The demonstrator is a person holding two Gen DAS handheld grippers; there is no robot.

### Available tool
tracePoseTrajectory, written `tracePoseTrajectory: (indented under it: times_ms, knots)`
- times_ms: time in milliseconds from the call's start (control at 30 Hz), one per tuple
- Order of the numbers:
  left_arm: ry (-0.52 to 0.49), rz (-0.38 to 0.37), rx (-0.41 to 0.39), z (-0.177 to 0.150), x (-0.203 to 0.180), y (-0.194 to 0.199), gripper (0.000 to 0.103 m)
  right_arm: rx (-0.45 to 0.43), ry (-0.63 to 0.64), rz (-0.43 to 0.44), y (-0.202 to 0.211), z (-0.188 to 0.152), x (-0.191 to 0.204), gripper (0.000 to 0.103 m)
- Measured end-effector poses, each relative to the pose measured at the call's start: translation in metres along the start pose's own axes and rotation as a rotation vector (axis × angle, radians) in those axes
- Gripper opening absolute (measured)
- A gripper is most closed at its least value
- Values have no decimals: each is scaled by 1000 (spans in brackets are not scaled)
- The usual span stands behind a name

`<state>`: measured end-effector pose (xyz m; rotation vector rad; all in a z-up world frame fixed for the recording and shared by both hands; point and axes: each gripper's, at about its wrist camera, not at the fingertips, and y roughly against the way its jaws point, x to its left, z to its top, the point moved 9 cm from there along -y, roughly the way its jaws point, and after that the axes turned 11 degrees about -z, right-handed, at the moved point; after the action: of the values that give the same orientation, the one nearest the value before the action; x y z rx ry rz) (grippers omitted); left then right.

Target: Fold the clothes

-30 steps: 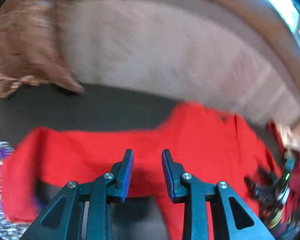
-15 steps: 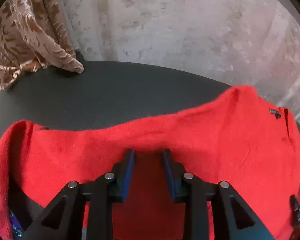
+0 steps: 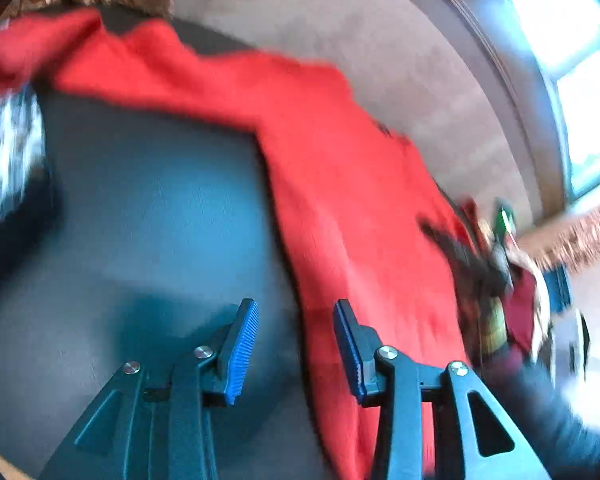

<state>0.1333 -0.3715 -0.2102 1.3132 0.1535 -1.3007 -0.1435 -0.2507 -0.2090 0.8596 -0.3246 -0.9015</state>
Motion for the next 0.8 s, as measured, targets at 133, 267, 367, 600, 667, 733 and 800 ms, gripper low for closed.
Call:
tracePoseTrajectory:
  times_ms: [133, 267, 367, 600, 667, 733, 800]
  knots:
    - [15, -79, -8, -31, -15, -9, 48, 3, 4, -5, 0, 0, 0, 103]
    - [25, -90, -30, -34, -25, -20, 45, 4, 5, -7, 3, 0, -1, 103]
    - [39, -76, -19, -40, -28, -27, 11, 3, 4, -7, 3, 0, -1, 103]
    - [-91, -230, -113, -18, -110, 19, 16, -1, -6, 4, 3, -3, -2, 103]
    - [-118, -270, -83, -16, -130, 12, 30, -2, -9, 7, 4, -4, -3, 103]
    - [-103, -253, 4, -20, -132, -17, 42, -3, -13, 11, 4, -5, -4, 103]
    - [-43, -233, 96, -30, -125, -53, 42, -3, -14, 12, 4, -5, -4, 103]
